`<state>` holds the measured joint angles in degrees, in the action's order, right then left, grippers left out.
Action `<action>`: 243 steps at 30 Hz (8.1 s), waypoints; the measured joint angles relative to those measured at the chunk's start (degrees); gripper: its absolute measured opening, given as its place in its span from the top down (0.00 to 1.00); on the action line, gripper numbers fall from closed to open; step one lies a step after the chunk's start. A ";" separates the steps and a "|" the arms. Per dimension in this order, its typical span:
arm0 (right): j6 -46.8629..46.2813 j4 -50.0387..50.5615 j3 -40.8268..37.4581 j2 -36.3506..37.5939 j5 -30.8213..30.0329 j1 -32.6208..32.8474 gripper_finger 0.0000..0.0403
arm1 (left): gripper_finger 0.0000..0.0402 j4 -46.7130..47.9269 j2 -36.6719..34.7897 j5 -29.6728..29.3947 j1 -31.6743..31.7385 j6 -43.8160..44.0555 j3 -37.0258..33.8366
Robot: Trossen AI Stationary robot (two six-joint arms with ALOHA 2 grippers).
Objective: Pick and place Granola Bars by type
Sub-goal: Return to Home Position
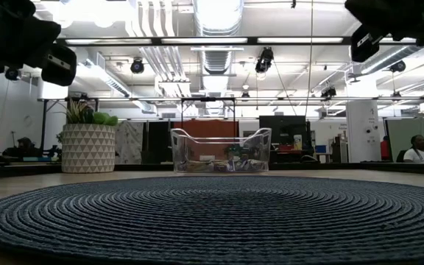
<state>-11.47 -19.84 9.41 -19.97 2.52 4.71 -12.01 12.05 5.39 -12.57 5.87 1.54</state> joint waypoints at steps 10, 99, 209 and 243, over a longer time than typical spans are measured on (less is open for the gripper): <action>-0.78 -12.00 -7.49 0.09 5.49 0.04 0.98 | 1.00 0.28 0.00 1.42 -0.01 1.50 -1.01; 4.11 7.52 -8.83 19.74 7.46 -0.02 0.98 | 1.00 6.55 -4.48 2.55 0.00 -1.31 0.00; 5.38 7.57 -8.87 13.57 6.39 -0.04 0.98 | 1.00 6.44 -4.44 -2.94 10.87 -0.90 -1.14; 4.17 7.59 -8.87 13.55 6.45 -0.04 0.98 | 1.00 7.42 -4.44 -3.06 10.88 1.87 -1.16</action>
<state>-7.30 -12.25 0.54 -6.42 8.97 4.67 -4.59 7.62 2.33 -1.68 7.74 0.38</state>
